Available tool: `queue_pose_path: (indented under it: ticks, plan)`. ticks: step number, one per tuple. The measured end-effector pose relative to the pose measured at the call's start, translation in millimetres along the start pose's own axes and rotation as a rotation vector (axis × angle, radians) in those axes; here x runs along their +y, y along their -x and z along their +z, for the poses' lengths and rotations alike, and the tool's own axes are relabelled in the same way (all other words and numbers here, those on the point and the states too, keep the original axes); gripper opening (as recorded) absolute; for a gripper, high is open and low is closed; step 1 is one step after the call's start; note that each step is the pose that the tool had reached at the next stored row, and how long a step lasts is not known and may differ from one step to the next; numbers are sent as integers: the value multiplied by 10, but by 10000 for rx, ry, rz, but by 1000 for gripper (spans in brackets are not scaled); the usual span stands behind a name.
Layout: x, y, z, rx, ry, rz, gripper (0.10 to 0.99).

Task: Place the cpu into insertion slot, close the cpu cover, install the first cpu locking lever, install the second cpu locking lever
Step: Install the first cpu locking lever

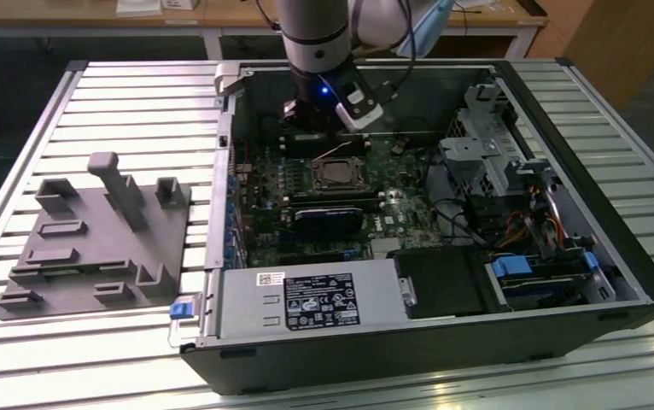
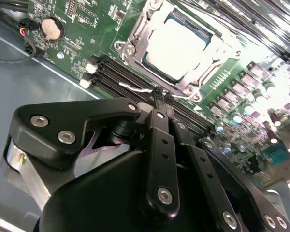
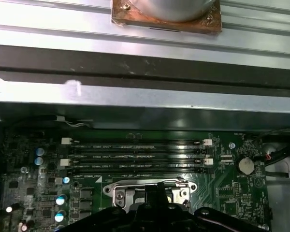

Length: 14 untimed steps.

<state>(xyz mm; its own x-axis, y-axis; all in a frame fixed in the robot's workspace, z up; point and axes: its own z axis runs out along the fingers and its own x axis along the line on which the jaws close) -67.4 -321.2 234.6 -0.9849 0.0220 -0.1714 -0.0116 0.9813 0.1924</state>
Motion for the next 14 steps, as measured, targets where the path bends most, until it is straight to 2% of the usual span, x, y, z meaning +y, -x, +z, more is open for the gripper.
queue_pose_path:
  ticks: [6, 14]
  plan:
    - [-2, 81, 82, -11, -16, -6, 106]
    - [76, 86, 155, -12, -79, -17, 106]
